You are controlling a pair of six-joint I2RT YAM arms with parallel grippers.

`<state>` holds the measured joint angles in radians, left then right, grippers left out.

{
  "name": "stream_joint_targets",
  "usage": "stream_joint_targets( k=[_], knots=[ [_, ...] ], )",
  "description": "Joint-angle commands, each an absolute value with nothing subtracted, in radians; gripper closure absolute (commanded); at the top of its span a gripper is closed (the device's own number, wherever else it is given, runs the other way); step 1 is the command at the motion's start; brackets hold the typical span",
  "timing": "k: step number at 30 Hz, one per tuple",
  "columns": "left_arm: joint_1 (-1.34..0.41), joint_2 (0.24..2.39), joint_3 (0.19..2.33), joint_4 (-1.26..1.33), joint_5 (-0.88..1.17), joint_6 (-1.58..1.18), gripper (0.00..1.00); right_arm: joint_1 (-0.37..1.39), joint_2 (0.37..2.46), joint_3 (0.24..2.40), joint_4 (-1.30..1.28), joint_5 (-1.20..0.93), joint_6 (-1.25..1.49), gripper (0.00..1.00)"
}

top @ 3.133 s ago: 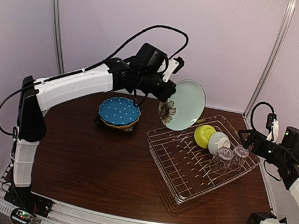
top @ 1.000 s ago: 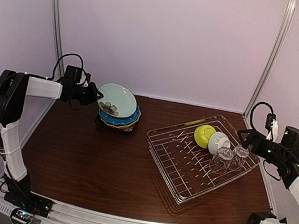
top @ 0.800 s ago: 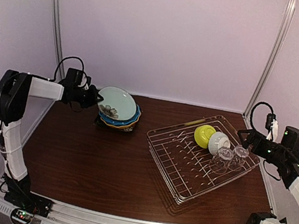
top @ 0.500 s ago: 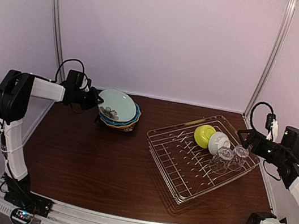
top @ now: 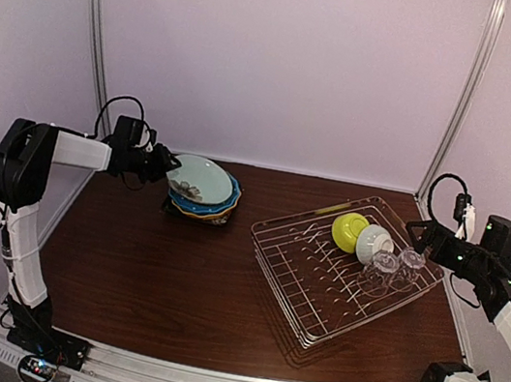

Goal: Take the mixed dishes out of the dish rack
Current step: Place the plate on the plate.

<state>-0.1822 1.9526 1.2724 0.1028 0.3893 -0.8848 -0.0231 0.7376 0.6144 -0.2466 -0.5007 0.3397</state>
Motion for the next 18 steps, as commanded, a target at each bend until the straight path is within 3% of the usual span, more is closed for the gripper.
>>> stream_joint_targets(
  k=[1,9,18],
  knots=[
    [-0.180,1.950,1.322,0.109,0.345,-0.833,0.57,-0.025,0.728,0.608,-0.244,-0.502,0.338,0.00],
    [-0.213,1.944,1.382,-0.044,0.198,-0.728,0.51,-0.025,0.736,0.605,-0.229,-0.511,0.345,0.00],
    [-0.228,1.987,1.425,-0.085,0.178,-0.700,0.41,-0.025,0.738,0.609,-0.228,-0.511,0.347,0.00]
  ],
)
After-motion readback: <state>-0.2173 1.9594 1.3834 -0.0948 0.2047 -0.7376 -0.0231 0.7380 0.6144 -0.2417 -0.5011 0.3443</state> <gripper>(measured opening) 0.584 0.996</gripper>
